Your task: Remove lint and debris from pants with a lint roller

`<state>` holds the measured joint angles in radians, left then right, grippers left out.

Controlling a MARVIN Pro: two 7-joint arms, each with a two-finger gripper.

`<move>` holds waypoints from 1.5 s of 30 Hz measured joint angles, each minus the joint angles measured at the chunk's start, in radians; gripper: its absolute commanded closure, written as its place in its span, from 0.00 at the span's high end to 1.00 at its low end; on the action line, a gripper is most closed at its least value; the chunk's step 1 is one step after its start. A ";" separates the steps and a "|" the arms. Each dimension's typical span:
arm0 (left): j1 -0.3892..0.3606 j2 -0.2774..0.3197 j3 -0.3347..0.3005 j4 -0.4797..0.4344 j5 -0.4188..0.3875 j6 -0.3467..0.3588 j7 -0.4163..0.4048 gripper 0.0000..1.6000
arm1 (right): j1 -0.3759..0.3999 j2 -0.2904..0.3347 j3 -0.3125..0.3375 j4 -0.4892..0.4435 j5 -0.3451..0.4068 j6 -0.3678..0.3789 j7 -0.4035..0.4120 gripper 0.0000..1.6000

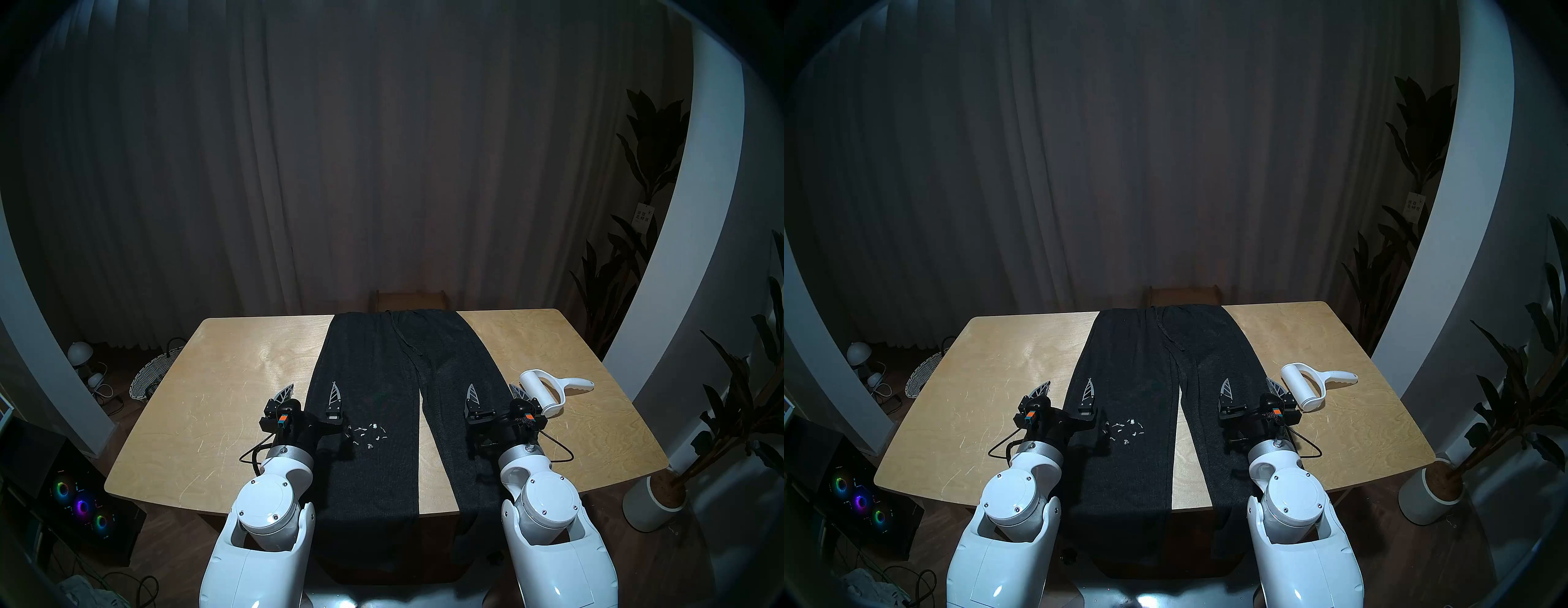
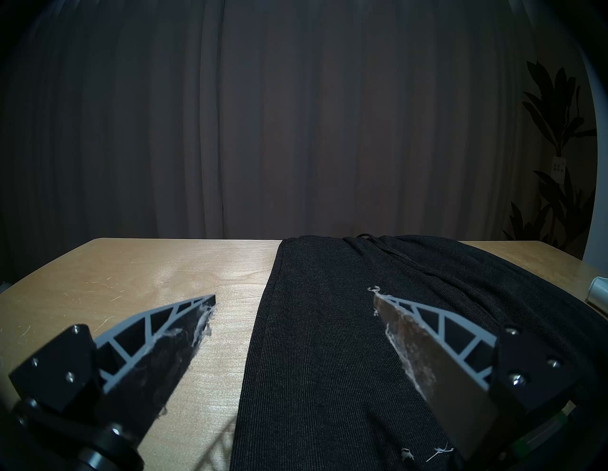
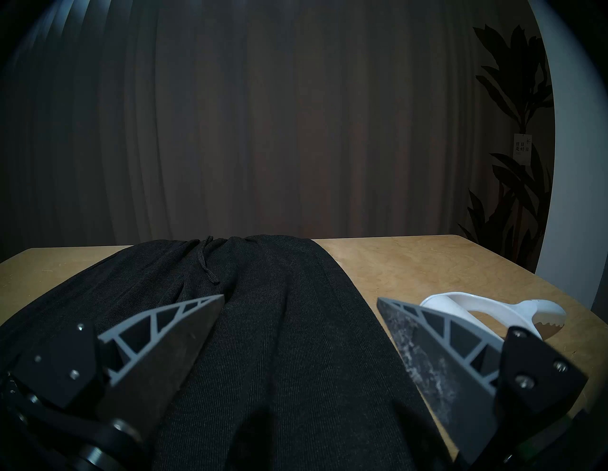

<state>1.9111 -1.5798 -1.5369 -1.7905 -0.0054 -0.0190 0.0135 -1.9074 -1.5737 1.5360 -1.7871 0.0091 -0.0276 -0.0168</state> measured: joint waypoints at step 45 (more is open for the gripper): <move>0.086 0.055 -0.048 -0.176 -0.005 0.124 -0.052 1.00 | -0.053 -0.073 0.218 -0.342 0.421 0.398 -0.142 1.00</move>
<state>1.9973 -1.5248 -1.5846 -1.9661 -0.0105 0.1053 -0.0385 -1.9600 -1.6467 1.7542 -2.1296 0.4302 0.3701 -0.1584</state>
